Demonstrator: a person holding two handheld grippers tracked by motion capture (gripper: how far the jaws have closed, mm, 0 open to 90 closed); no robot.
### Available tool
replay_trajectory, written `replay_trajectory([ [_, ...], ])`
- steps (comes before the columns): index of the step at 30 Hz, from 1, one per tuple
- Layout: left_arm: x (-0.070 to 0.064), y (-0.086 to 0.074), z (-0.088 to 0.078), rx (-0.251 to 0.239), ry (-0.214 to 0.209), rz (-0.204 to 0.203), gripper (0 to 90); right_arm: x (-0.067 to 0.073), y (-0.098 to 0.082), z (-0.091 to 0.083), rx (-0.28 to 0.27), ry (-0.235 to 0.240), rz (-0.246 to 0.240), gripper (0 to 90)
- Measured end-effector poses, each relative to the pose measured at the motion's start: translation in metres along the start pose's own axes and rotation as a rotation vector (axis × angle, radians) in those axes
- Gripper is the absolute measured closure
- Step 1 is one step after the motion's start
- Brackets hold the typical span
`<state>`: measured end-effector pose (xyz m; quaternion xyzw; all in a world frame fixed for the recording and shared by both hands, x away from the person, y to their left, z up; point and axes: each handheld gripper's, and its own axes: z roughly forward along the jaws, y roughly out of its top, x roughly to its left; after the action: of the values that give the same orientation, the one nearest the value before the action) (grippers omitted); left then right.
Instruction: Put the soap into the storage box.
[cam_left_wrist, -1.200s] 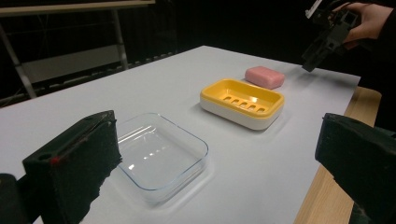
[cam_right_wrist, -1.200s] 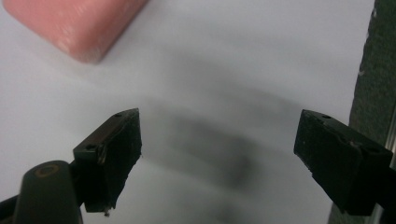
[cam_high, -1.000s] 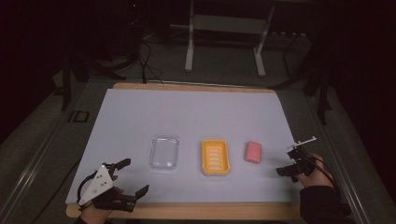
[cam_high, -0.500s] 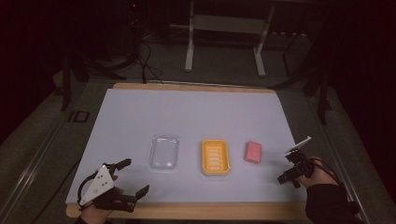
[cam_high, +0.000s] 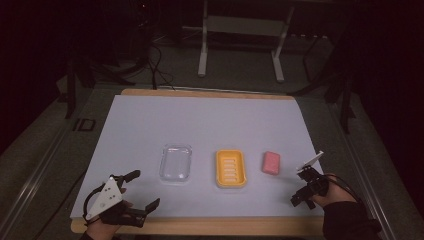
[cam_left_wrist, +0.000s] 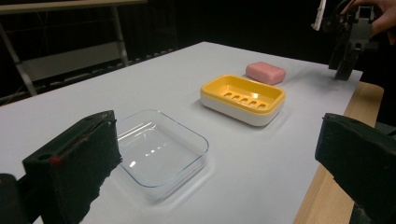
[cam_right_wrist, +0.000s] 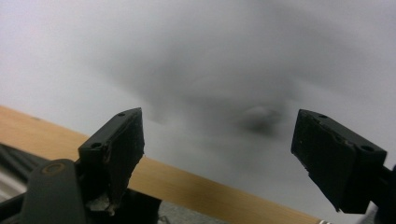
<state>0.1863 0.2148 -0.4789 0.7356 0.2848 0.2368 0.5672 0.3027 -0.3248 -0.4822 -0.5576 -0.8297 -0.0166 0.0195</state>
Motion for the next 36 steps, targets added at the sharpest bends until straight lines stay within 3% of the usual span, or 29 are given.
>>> replay_trajectory([
  [9, 0.000, 0.000, 0.000, 0.000, -0.001, -0.002, 0.2, 0.026, 0.007, 0.002, -0.009, 0.000, -0.047, 21.4],
  [19, 0.000, 0.000, 0.000, 0.000, -0.001, 0.001, 0.2, 0.049, 0.026, 0.002, -0.003, 0.003, -0.033, 19.8],
  [29, 0.000, 0.000, -0.001, -0.002, -0.001, 0.001, 0.2, 0.062, 0.044, 0.003, -0.019, 0.025, -0.036, 12.9],
  [36, -0.001, 0.000, -0.001, 0.000, -0.002, -0.001, 0.2, 0.063, 0.052, 0.006, -0.035, 0.045, -0.012, 11.0],
])
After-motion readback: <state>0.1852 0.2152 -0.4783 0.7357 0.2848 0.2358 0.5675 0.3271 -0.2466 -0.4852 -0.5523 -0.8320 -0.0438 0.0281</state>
